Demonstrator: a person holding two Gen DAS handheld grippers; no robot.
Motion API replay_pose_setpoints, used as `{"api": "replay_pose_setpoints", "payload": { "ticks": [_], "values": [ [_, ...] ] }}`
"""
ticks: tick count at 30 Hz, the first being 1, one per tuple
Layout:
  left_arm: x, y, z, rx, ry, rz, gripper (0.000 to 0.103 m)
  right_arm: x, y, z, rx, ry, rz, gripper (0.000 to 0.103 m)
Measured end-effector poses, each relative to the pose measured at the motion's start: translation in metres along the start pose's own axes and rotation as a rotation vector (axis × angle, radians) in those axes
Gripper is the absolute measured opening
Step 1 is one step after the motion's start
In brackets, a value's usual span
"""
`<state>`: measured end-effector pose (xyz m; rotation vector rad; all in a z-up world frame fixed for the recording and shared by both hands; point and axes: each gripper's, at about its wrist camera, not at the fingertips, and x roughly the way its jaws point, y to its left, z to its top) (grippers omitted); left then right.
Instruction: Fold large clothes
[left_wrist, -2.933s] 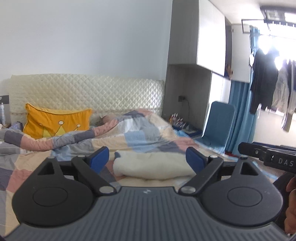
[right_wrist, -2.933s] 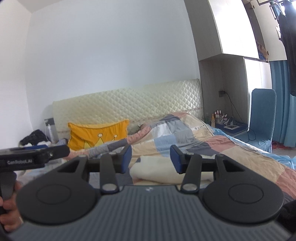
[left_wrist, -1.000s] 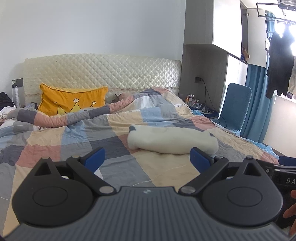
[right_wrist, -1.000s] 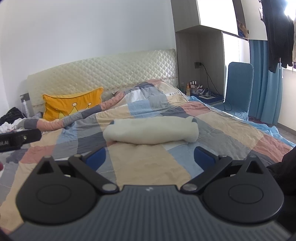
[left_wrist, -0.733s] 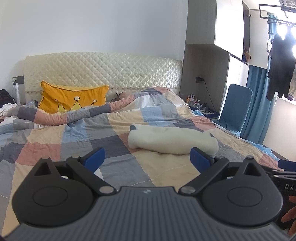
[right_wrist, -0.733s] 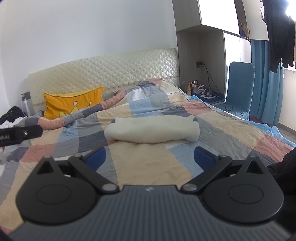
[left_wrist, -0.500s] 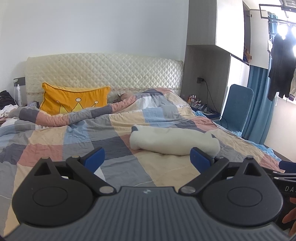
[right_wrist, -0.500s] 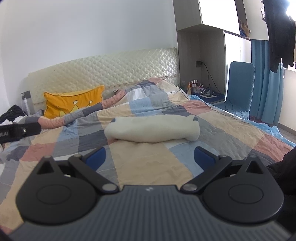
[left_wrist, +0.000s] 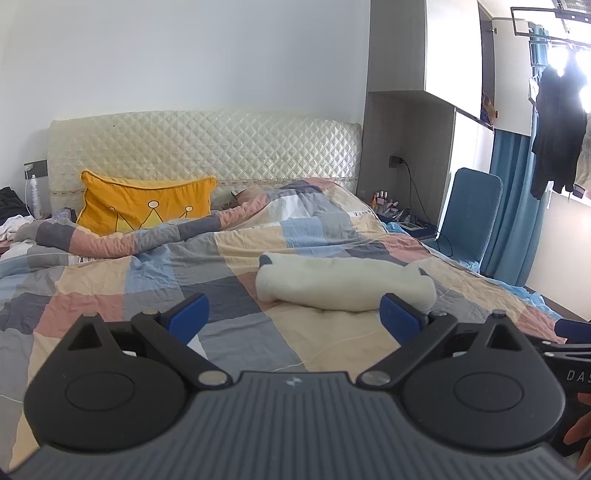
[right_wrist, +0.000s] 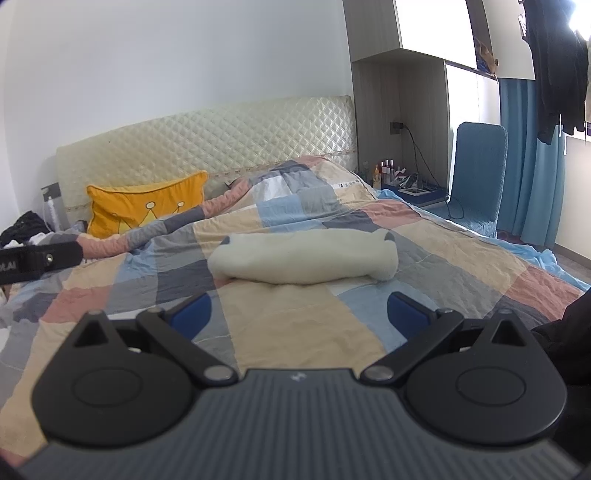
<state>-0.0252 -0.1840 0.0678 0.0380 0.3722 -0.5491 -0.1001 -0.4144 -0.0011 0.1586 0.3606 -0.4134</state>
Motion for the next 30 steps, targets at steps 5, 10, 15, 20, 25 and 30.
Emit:
{"api": "replay_pose_setpoints", "payload": {
  "ticks": [5, 10, 15, 20, 25, 30],
  "values": [
    [-0.0012, 0.0030, 0.0000, -0.002, -0.008, 0.002, 0.100, -0.0022, 0.0004, -0.0005, 0.007, 0.000, -0.001, 0.103],
    [-0.0015, 0.0030, 0.0000, -0.003, -0.008, 0.009, 0.100, -0.0027, 0.0013, -0.0006, 0.006, 0.003, -0.001, 0.103],
    [-0.0017, 0.0028, 0.0006, 0.003, -0.009, 0.013, 0.100, -0.0029, 0.0012, -0.0001, 0.003, 0.000, -0.002, 0.103],
    [-0.0027, -0.0016, 0.0015, 0.010, -0.010, 0.009, 0.100, -0.0041, 0.0016, 0.0002, 0.002, -0.003, -0.004, 0.103],
    [-0.0029, -0.0004, 0.0027, 0.004, -0.017, 0.023, 0.100, -0.0059, 0.0021, 0.0007, 0.004, -0.008, -0.007, 0.103],
    [-0.0030, 0.0000, 0.0045, 0.001, -0.018, 0.020, 0.100, -0.0092, 0.0046, 0.0005, 0.003, -0.012, -0.010, 0.103]
  ]
}}
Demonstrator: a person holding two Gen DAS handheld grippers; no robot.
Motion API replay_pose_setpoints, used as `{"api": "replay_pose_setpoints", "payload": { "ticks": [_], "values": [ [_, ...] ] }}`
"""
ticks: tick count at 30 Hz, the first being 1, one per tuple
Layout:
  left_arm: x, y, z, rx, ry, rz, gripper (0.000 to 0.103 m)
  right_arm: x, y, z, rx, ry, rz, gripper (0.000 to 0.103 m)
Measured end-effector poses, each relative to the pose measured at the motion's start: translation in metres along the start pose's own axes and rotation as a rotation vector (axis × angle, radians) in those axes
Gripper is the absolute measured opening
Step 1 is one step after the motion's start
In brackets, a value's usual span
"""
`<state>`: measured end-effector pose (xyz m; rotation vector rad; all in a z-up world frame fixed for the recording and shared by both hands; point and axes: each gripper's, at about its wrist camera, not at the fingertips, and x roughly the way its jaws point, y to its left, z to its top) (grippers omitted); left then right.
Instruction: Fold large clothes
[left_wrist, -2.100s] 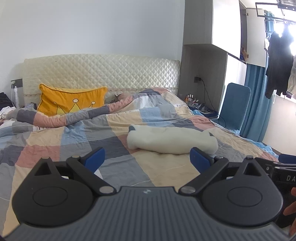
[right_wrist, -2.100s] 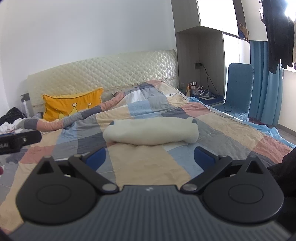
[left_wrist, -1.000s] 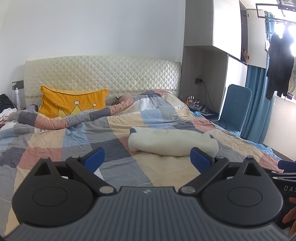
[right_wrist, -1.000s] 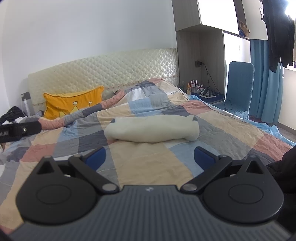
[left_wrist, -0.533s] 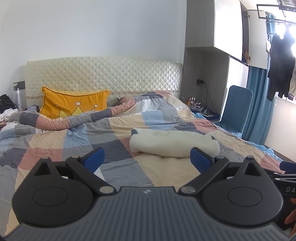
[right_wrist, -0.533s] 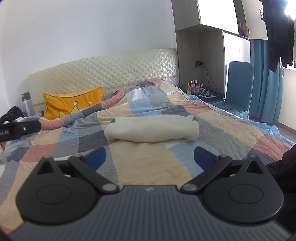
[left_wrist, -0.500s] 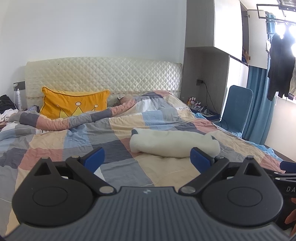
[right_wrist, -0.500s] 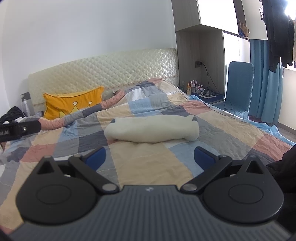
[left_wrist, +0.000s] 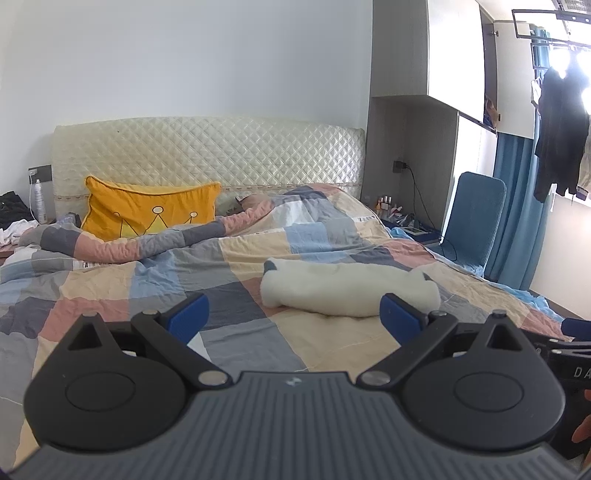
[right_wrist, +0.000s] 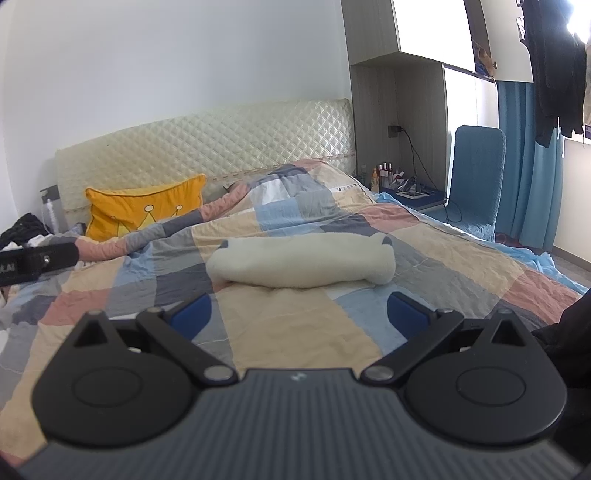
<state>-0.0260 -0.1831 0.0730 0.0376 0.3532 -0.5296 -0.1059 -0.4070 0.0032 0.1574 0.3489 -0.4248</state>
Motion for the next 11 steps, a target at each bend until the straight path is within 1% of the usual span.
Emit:
{"api": "replay_pose_setpoints", "payload": {
  "ticks": [11],
  "values": [
    [-0.0021, -0.0027, -0.0021, 0.001, -0.002, 0.000, 0.101, -0.0020, -0.0008, -0.0006, 0.000, 0.003, 0.010, 0.103]
  ]
}}
